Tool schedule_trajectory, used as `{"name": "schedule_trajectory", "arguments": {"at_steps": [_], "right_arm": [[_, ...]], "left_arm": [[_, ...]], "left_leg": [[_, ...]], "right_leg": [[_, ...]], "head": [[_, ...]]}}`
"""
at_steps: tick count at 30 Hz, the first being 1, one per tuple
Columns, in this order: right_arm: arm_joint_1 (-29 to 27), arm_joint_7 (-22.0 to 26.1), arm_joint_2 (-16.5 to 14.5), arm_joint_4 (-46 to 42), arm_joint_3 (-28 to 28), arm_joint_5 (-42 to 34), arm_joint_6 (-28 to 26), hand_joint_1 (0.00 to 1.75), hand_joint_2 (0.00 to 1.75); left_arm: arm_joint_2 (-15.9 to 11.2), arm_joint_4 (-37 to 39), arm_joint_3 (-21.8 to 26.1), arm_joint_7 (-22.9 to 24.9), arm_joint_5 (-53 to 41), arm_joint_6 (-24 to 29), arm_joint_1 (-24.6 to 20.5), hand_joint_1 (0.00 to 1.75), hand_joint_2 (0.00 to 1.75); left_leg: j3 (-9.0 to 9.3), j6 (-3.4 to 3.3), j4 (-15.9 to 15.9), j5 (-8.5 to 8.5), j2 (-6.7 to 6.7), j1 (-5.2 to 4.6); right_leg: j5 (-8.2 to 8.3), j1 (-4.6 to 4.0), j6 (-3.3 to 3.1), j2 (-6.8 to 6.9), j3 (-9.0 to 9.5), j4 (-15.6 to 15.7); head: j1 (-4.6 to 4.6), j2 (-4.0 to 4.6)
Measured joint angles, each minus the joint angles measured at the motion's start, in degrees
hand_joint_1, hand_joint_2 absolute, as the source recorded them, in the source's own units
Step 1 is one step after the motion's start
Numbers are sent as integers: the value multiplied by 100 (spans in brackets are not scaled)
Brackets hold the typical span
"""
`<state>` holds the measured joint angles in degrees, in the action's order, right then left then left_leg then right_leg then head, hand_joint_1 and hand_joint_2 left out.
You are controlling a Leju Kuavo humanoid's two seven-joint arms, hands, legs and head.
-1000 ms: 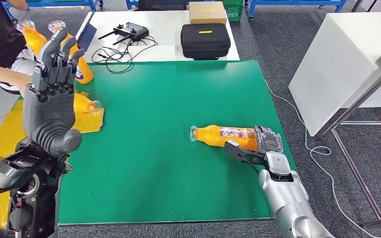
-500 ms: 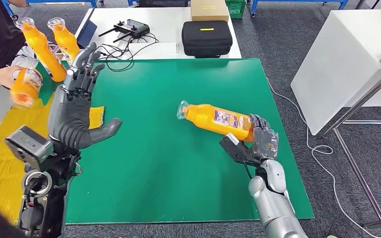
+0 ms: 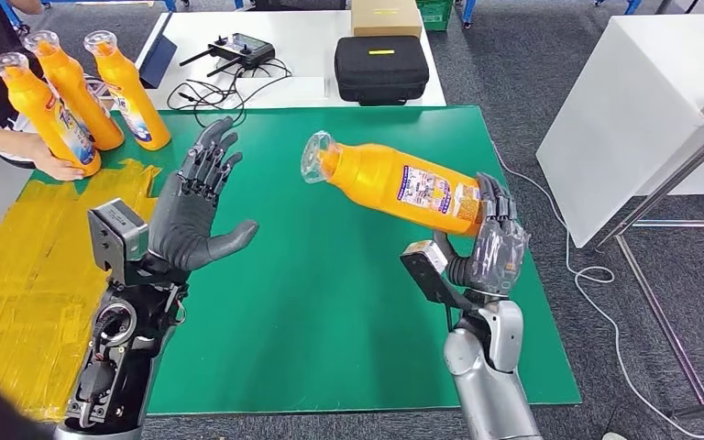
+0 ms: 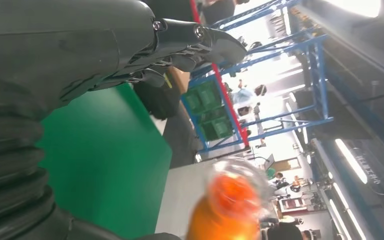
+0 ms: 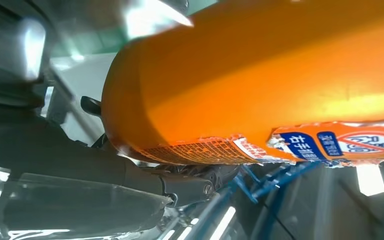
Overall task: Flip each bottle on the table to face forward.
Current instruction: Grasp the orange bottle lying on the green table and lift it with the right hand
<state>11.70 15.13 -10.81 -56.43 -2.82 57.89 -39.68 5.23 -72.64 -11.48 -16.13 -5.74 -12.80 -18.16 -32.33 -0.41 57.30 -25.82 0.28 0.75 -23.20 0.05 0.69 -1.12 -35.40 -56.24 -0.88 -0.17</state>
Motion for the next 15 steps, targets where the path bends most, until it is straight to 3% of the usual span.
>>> {"name": "schedule_trajectory", "arguments": {"at_steps": [15], "right_arm": [[-65, 196, -203, -483, -299, 49, -15, 175, 175]], "left_arm": [[99, 365, -20, -3, -80, 195, -43, 0, 175]], "left_leg": [[-3, 0, 0, 0, 0, 0]], "right_leg": [[0, 1, 0, 1, -2, 0]], "head": [[1, 1]]}}
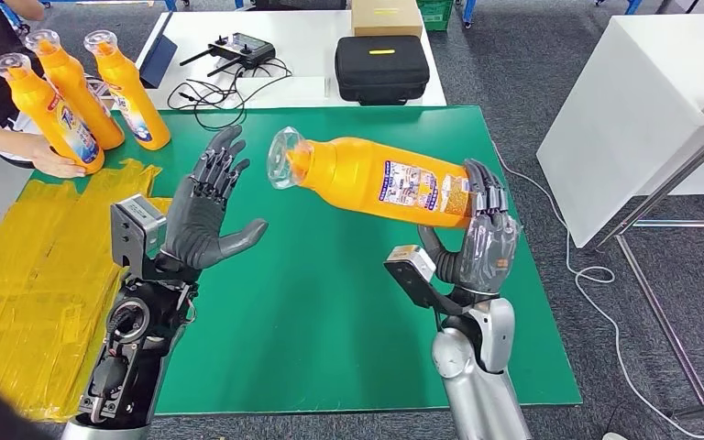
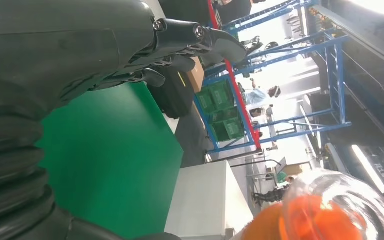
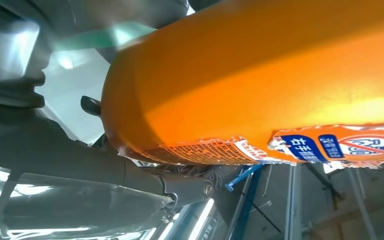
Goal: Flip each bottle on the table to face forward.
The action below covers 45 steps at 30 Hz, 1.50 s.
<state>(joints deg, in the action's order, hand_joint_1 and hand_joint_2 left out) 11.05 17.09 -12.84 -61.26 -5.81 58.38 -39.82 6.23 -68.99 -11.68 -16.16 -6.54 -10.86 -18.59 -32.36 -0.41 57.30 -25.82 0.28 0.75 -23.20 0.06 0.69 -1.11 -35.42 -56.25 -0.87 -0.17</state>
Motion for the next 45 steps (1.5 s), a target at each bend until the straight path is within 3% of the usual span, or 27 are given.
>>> {"name": "schedule_trajectory", "arguments": {"at_steps": [5, 17, 30, 37, 45], "right_arm": [[74, -38, -69, 31, -162, 158, 0, 175, 175], [298, -42, -86, 335, -403, 112, 0, 175, 175], [549, -242, -176, 827, -856, 381, 33, 175, 175], [686, -472, -370, 1298, -1528, 692, 243, 175, 175], [816, -589, -429, 1612, -1772, 696, 326, 175, 175]], "left_arm": [[24, 54, -8, -87, 145, -93, 3, 0, 175], [50, 54, -186, -298, 1306, -1562, 39, 0, 175], [189, -8, -568, -214, 1315, -1473, -18, 0, 175], [206, 47, -576, -192, 1335, -1316, -111, 0, 175], [201, 79, -537, -197, 1360, -1209, -119, 0, 175]], "left_leg": [[0, 0, 0, 0, 0, 1], [-5, 0, 0, 0, 1, 0], [-5, 0, 0, 0, 1, 1], [-6, 1, 0, 1, 1, 4], [-11, 1, 0, 1, 1, 0]], "right_leg": [[0, -1, 0, 0, -2, 0], [0, 0, 0, 2, -3, 0], [0, -1, 0, 1, -4, -1], [0, -4, 0, 2, -9, -1], [0, 0, 0, 2, -9, -1]], "head": [[-1, -1], [0, -1], [0, -1], [0, -1], [1, -1]]}}
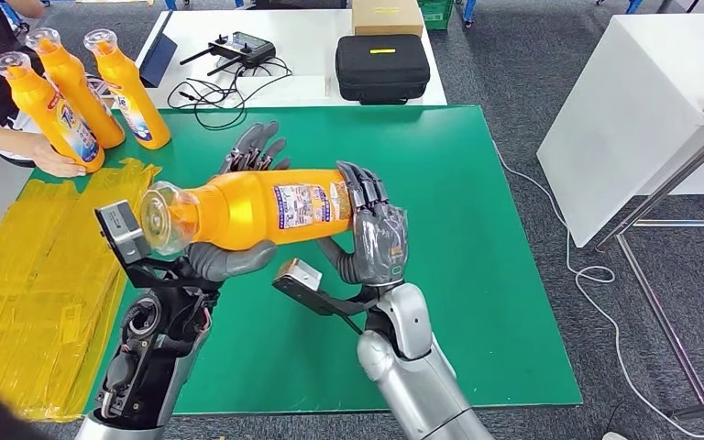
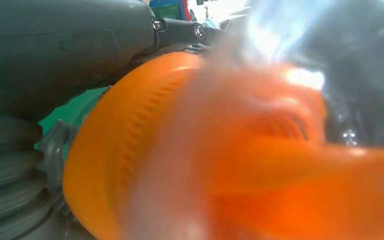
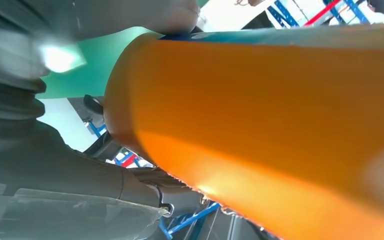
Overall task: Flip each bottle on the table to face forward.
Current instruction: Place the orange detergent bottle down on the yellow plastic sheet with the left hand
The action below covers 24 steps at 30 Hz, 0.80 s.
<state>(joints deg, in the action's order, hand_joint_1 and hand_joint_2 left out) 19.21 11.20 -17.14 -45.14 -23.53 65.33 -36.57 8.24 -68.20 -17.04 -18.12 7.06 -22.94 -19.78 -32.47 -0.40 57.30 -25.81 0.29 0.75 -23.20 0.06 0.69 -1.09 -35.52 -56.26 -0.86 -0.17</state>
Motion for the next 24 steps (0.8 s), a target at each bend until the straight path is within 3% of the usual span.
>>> {"name": "schedule_trajectory", "arguments": {"at_steps": [4, 6, 7, 10, 11, 15, 24], "right_arm": [[61, 3, -63, 195, -224, -195, 415, 175, 175], [91, 196, -77, 251, -298, -690, 983, 175, 175], [100, 320, -79, 253, -313, -970, 1322, 175, 175], [103, 525, -51, 176, -321, -1567, 2034, 175, 175], [98, 539, -26, 122, -334, -1693, 2153, 175, 175], [58, 503, 78, -102, -414, -1940, 2341, 175, 175], [40, 379, 168, -212, -540, -2049, 2200, 175, 175]], "left_arm": [[-2, 40, 112, 12, 12, 172, 0, 0, 175], [-7, 85, 201, 34, 3, 281, 7, 0, 175], [-11, 113, 246, 46, -7, 336, 15, 10, 175], [-20, 174, 347, 62, -30, 467, 45, 119, 175], [-20, 185, 368, 63, -31, 502, 51, 145, 175], [-7, 195, 409, 62, -27, 591, 54, 175, 175], [58, 193, 459, 73, -39, 796, 54, 175, 175]], "left_leg": [[0, 0, 0, 0, 0, 1], [0, 0, 0, 0, 0, 2], [0, 0, 0, 0, -1, 2], [-2, 1, 0, 1, -1, 3], [-3, 1, 0, 1, -1, 3], [-5, 1, 0, 1, -1, 0], [-7, 0, 0, 0, -1, 0]], "right_leg": [[0, -1, 0, 0, -3, 0], [0, -2, 0, -1, -4, 0], [0, -2, 0, -1, -5, 0], [0, -4, 0, -1, -8, 0], [0, -3, 0, 0, -8, -1], [0, -1, 0, -1, -8, 0], [0, 0, 0, 0, -10, 1]], "head": [[-1, 0], [-1, 0], [-1, 0], [-1, 0], [-1, 0], [-1, 0], [-1, 0]]}}
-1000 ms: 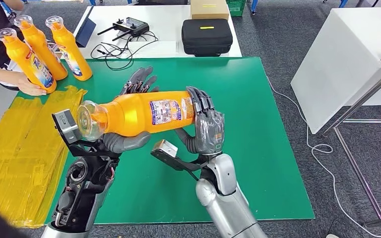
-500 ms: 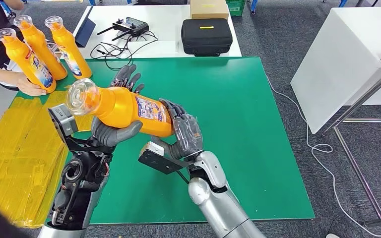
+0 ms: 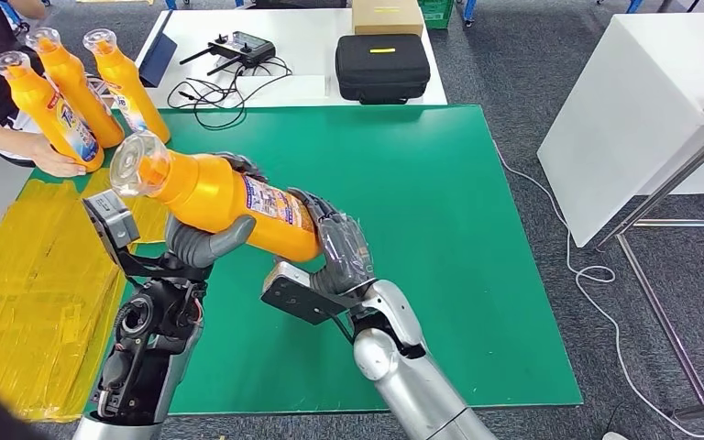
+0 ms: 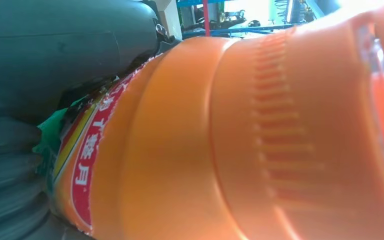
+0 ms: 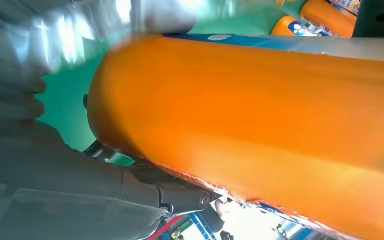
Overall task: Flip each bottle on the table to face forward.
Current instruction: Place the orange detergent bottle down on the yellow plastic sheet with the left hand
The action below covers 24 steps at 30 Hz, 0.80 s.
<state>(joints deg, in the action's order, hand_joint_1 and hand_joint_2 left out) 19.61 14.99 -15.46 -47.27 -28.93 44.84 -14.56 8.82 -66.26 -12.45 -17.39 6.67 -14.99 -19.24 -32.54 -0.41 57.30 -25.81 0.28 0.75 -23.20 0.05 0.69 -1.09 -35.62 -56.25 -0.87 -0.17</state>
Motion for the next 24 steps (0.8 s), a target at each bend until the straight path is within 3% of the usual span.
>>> {"name": "schedule_trajectory", "arguments": {"at_steps": [1, 2, 5, 6, 9, 17, 24], "right_arm": [[-1, -3, 3, -1, -5, 1, -18, 175, 175], [-5, -5, 4, -1, -9, 1, -38, 160, 175], [-31, -5, 10, -11, -30, 1, -166, 29, 175], [-46, 1, 17, -24, -37, -2, -240, 0, 175], [-133, 66, 62, -126, -43, -62, -514, 0, 175], [-561, 256, 333, -1186, 38, -524, -993, 0, 175], [-792, 256, 519, -1746, 159, -604, -1018, 0, 175]], "left_arm": [[5, 1, 1, 1, -1, 14, 0, 175, 175], [9, 1, 2, 1, -3, 27, 0, 175, 175], [21, 2, 5, 1, -29, 81, -1, 175, 175], [26, 1, 7, -4, -58, 127, -2, 175, 175], [39, -2, 7, -57, -338, 527, -22, 175, 175], [-98, -48, 49, -28, -2412, 2534, -64, 175, 175], [-201, -44, 70, 10, -2769, 2771, -80, 175, 175]], "left_leg": [[0, 0, 0, 0, 0, 0], [0, 0, 0, 0, 0, 1], [0, 0, 0, 0, 0, 1], [0, 0, 0, 0, 0, 2], [-1, 0, 0, 0, 1, 1], [-4, 0, 0, 0, 2, 0], [-4, 0, 0, 0, 1, 1]], "right_leg": [[0, 0, 0, 0, 0, 0], [0, 0, 0, 0, 0, 0], [0, -1, 0, 0, 0, -1], [0, -1, 0, 0, 0, -1], [0, -1, 0, 0, 0, -1], [0, 0, 0, 0, -4, 0], [0, 0, 0, 0, -4, 0]], "head": [[0, 0], [0, 0], [0, 0], [0, 0], [1, 0], [1, 0], [1, 0]]}}
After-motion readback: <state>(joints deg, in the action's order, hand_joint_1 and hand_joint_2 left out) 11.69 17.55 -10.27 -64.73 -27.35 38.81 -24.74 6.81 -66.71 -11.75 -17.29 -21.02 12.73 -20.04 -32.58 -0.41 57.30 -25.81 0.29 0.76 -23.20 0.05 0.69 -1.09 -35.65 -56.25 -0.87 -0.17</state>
